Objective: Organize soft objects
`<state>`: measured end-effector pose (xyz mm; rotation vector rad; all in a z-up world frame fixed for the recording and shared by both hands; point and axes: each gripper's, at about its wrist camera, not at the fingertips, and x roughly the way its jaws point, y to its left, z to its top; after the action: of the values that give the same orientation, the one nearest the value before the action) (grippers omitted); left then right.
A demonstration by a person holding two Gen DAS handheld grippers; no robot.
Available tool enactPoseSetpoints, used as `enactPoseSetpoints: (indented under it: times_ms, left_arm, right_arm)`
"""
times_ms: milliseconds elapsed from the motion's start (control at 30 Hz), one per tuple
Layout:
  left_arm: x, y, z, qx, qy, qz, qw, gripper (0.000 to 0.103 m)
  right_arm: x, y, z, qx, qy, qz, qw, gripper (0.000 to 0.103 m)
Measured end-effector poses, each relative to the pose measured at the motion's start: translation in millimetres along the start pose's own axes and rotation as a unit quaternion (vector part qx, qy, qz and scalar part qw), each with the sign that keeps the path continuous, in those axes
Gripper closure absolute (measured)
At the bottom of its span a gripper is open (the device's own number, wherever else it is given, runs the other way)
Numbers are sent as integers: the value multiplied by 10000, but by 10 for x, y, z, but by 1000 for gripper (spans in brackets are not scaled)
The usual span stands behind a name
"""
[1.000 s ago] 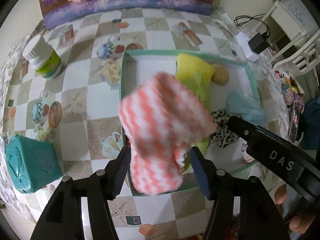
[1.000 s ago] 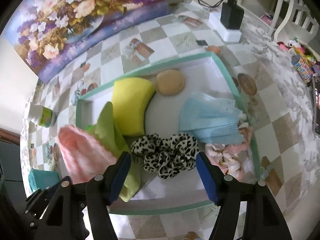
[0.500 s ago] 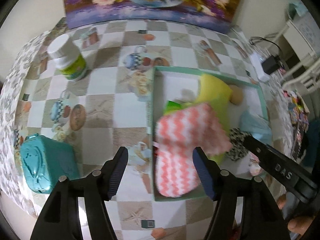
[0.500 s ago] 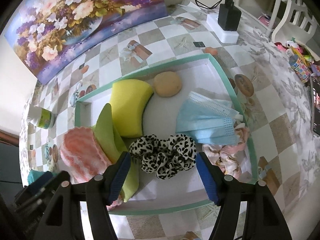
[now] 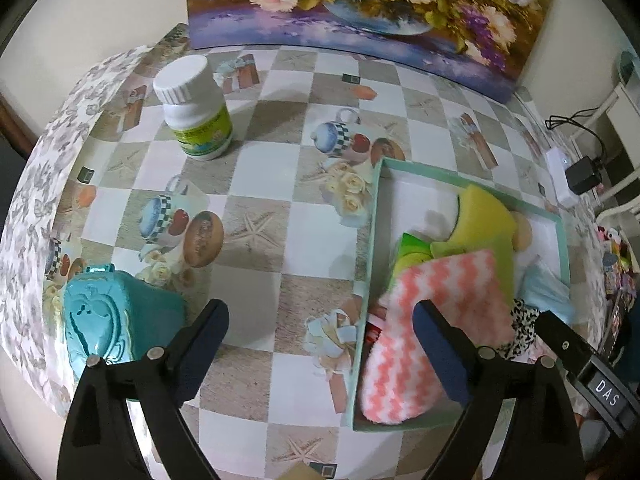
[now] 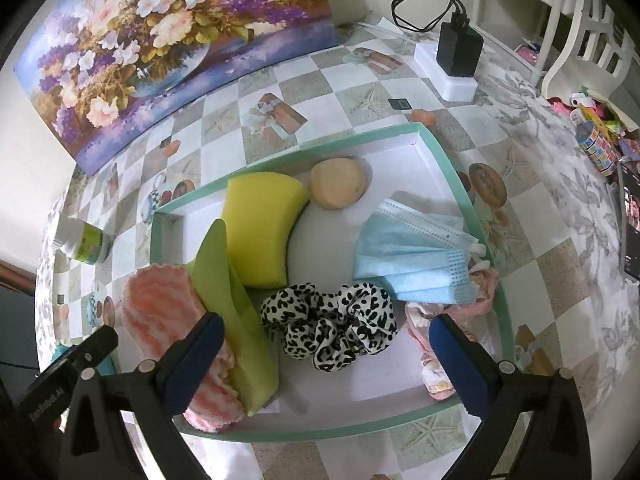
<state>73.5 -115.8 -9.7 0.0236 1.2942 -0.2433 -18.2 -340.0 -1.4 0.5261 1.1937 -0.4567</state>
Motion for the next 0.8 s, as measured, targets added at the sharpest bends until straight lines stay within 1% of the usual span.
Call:
enactPoseSetpoints:
  times_ms: [167, 333, 467, 567, 667, 800]
  left_arm:
    - [9, 41, 8, -71, -3, 34, 10000, 9]
    - [-43, 77, -1, -72, -102, 134, 9998, 9]
    - [-120, 89, -35, 17, -198, 328, 9993, 9]
    - [-193, 58, -70, 207, -298, 535, 9979, 9]
    - [-246, 46, -124, 325, -353, 629, 9969, 9]
    - [-284, 57, -204, 341, -390, 742, 9959, 9]
  right_arm:
    - [17, 11, -8, -51, 23, -88, 9999, 0]
    - [14, -6, -23, -22, 56, -190, 9998, 0]
    - [-12, 4, -66, -60, 81, -266, 9996, 0]
    - [-54, 60, -121, -196, 35, -356, 9992, 0]
    - [-111, 133, -182, -346, -40, -409, 9986, 0]
    - [-135, 201, -260, -471, -70, -463, 9978, 0]
